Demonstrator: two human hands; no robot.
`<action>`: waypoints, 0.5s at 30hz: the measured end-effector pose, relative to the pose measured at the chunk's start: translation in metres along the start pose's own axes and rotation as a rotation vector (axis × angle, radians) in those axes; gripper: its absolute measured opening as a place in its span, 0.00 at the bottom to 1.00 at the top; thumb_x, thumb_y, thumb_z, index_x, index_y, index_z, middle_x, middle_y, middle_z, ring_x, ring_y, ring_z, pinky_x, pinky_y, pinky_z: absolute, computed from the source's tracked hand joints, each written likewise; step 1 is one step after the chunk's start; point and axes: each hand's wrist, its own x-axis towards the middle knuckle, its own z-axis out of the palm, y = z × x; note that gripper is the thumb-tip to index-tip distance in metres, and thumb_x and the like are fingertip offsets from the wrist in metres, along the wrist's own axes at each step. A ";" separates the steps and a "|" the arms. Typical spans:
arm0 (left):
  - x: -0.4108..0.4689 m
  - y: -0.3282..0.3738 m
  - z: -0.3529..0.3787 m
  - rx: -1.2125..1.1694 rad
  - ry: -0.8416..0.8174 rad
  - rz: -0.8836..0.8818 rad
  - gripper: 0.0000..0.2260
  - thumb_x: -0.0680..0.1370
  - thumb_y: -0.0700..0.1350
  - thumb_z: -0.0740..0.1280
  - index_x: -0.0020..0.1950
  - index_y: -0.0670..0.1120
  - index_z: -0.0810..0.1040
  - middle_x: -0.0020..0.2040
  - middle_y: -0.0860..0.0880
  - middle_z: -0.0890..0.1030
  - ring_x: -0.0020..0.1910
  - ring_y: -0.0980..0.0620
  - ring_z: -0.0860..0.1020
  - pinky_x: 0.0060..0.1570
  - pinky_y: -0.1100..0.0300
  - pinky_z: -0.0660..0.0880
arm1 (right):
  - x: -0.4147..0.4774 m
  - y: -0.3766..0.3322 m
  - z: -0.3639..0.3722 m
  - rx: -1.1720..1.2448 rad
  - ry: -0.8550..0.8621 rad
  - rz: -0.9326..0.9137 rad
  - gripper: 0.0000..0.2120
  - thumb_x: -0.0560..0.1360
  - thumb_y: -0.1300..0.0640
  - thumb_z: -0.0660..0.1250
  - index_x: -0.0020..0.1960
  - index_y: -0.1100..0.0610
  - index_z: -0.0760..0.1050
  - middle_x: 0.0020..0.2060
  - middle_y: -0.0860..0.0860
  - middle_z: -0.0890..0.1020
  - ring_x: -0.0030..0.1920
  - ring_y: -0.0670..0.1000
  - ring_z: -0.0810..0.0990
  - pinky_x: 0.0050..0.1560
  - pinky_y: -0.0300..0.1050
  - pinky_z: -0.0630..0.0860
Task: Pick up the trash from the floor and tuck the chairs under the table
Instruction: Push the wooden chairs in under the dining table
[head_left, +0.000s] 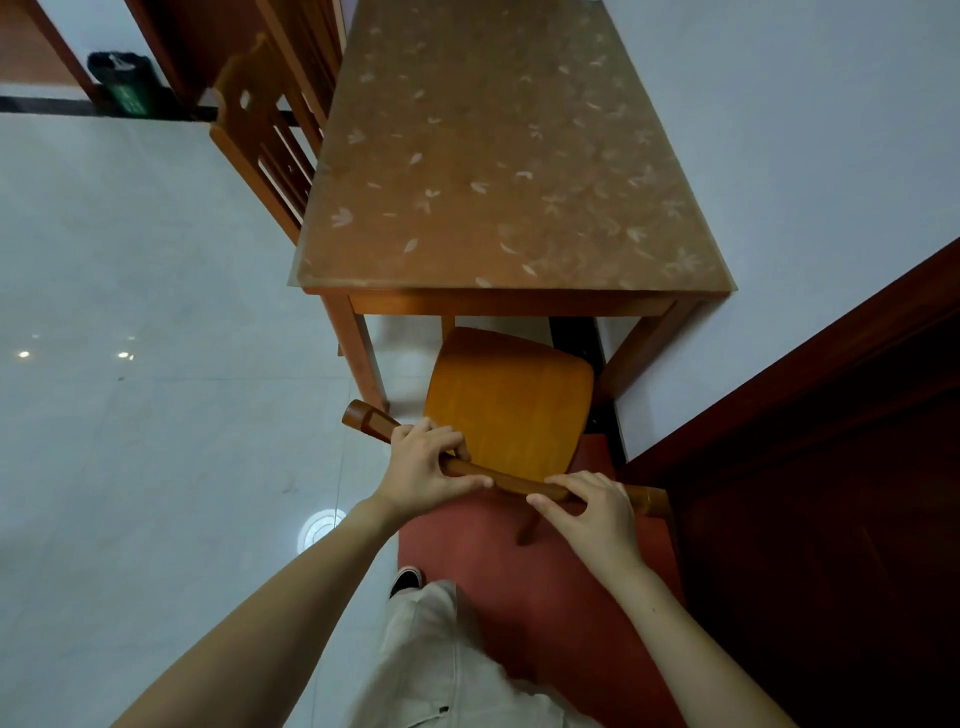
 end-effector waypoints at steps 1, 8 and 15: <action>0.006 -0.003 -0.003 -0.005 -0.008 0.005 0.22 0.64 0.73 0.68 0.36 0.56 0.72 0.33 0.63 0.71 0.43 0.61 0.68 0.49 0.57 0.59 | 0.005 -0.003 0.003 -0.003 0.007 0.003 0.26 0.68 0.26 0.62 0.51 0.44 0.83 0.43 0.37 0.80 0.48 0.40 0.76 0.54 0.41 0.67; 0.037 -0.027 -0.026 -0.035 -0.067 0.052 0.22 0.64 0.74 0.67 0.37 0.55 0.73 0.35 0.60 0.73 0.41 0.60 0.67 0.49 0.54 0.61 | 0.028 -0.024 0.022 -0.008 0.036 0.065 0.27 0.68 0.25 0.61 0.50 0.43 0.83 0.43 0.36 0.80 0.48 0.39 0.76 0.53 0.34 0.64; 0.054 -0.039 -0.030 -0.025 -0.071 0.073 0.21 0.64 0.73 0.67 0.36 0.56 0.71 0.33 0.59 0.72 0.40 0.56 0.67 0.47 0.56 0.60 | 0.042 -0.033 0.027 -0.001 0.055 0.125 0.25 0.67 0.26 0.63 0.50 0.44 0.84 0.44 0.37 0.82 0.50 0.39 0.77 0.55 0.30 0.62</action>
